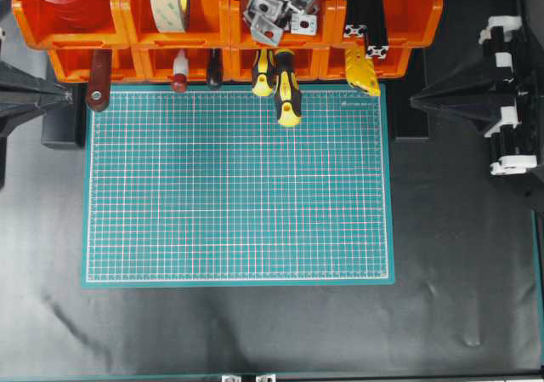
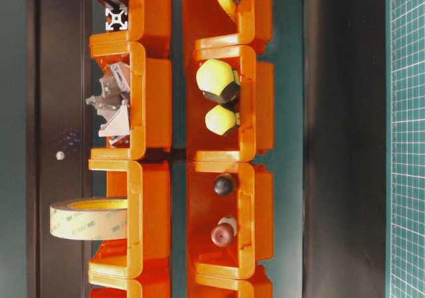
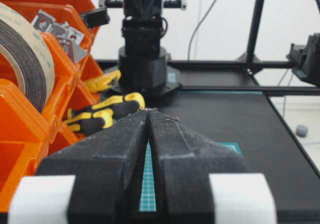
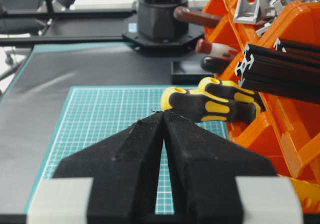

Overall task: Pick red screwdriver from container rack with left arm.
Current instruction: 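Move the left gripper from rest toward the orange rack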

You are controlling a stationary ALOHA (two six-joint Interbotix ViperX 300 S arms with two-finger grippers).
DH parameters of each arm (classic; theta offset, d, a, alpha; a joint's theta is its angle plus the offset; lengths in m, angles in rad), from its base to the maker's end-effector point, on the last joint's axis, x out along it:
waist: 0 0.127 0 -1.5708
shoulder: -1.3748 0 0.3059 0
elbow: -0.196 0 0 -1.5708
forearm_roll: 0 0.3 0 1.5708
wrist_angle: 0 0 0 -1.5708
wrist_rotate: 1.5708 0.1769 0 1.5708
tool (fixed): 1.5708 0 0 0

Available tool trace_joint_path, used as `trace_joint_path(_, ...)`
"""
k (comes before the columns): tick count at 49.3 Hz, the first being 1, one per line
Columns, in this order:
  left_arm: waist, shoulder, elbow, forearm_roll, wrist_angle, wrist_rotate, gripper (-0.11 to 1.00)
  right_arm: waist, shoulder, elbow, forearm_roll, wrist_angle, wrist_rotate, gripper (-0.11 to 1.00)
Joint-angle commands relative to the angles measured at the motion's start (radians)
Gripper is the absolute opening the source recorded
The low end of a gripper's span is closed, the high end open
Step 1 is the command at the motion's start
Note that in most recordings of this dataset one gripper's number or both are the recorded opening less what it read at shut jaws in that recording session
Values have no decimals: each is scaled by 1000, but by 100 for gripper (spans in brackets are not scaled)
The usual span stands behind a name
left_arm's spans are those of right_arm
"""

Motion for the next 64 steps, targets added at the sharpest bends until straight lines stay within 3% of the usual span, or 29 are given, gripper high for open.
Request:
trace_joint_path(1, -48, 9, -72, 40, 11, -41, 6, 11, 9, -32, 6, -14, 20, 2)
trace_joint_path(5, -98, 23, -135, 41, 67, -89, 5, 11, 5, -32, 48, -12, 38, 7)
trace_joint_path(7, -112, 28, -166, 41, 118, -104, 0, 12, 5, -32, 66, -12, 64, 2)
trace_joint_path(15, -160, 58, -279, 44, 328, -114, 0, 15, 3, -34, 71, -17, 156, 0)
trace_joint_path(22, -181, 141, -399, 60, 480, -101, 0, 20, -8, -43, 71, -12, 193, 0)
trace_joint_path(28, -196, 235, -522, 64, 647, -38, 0, 32, -18, -46, 69, -3, 193, 0)
trace_joint_path(36, -222, 370, -693, 81, 850, 101, 0, 38, -20, -48, 71, 15, 195, 0)
trace_joint_path(43, -245, 453, -770, 127, 857, 172, 0, 52, -20, -52, 75, 15, 198, 0)
trace_joint_path(51, -276, 571, -807, 232, 914, 178, 0, 66, -20, -69, 75, 20, 196, 0)
trace_joint_path(60, -318, 681, -861, 417, 1031, 149, 0, 66, -20, -72, 75, 51, 196, 0)
trace_joint_path(64, -336, 715, -887, 517, 1134, 91, 0, 66, -18, -71, 75, 60, 196, 0)
